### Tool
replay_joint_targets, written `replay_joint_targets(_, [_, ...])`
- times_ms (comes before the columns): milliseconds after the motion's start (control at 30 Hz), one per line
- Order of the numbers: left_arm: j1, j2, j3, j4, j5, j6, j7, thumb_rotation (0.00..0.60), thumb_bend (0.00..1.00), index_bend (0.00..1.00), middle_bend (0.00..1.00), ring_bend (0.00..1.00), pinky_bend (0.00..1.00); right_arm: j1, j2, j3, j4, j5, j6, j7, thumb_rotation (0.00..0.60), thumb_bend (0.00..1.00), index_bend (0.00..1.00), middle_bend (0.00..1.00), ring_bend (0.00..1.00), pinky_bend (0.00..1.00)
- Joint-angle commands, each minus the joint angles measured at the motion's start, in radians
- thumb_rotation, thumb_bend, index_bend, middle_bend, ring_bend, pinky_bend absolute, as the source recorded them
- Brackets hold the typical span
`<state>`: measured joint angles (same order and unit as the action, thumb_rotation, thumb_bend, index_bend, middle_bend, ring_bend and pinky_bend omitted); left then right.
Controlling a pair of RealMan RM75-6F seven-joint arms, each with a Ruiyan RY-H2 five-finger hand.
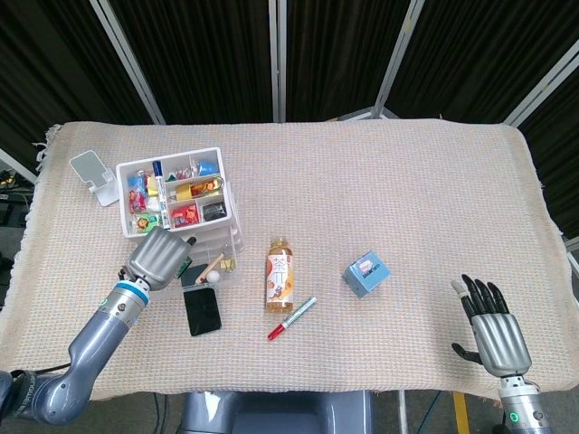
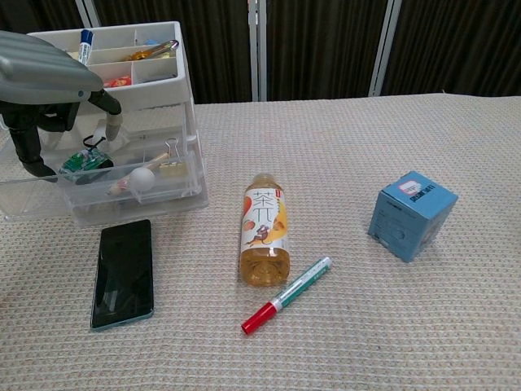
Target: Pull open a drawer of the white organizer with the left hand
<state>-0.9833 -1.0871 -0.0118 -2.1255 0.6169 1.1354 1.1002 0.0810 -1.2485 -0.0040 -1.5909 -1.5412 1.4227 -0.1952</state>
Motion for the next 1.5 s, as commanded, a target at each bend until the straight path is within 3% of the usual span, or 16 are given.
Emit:
replay_joint_targets(33, [-0.006,-0.001,0.002,0.001,-0.007,0.003,-0.005,0.6,0.0,0.34,0.97,0.93,0.83,0.0,0.0,0.001,0.003,0.001,0.001,0.004,0.6,0.0,0.09,0.0,0.0,0.0])
replay_joint_targets(567, [-0.038,-0.005,0.024,-0.01,-0.038,0.007,0.004,0.6,0.0,0.39,0.97,0.93,0.83,-0.001,0.001,0.003,0.006,0.001,0.005,0.016,0.6,0.0,0.09,0.0,0.0,0.0])
replay_joint_targets(733, [-0.04,-0.017,0.027,0.005,-0.02,0.013,-0.011,0.6,0.01,0.45,0.97,0.93,0.83,-0.003,-0.002,0.002,0.01,-0.008,0.014,0.016,0.6,0.0,0.1,0.0,0.0,0.0])
replay_joint_targets(900, [-0.045,-0.015,0.034,0.005,-0.024,0.008,-0.017,0.6,0.14,0.46,0.97,0.93,0.83,-0.005,-0.005,0.004,0.014,-0.01,0.023,0.021,0.6,0.0,0.1,0.0,0.0,0.0])
replay_joint_targets(1067, [-0.056,-0.01,0.039,0.007,-0.038,0.002,-0.02,0.6,0.14,0.46,0.97,0.93,0.83,-0.008,-0.006,0.006,0.019,-0.008,0.028,0.023,0.6,0.0,0.1,0.0,0.0,0.0])
replay_joint_targets(1267, [-0.062,-0.007,0.048,0.004,-0.034,-0.001,-0.026,0.6,0.37,0.48,0.97,0.93,0.83,-0.01,-0.008,0.007,0.021,-0.008,0.032,0.022,0.6,0.0,0.1,0.0,0.0,0.0])
replay_joint_targets(1500, [-0.063,-0.003,0.058,0.008,-0.028,-0.004,-0.043,0.6,0.4,0.49,0.97,0.93,0.83,-0.011,-0.013,0.008,0.025,-0.005,0.034,0.018,0.6,0.0,0.1,0.0,0.0,0.0])
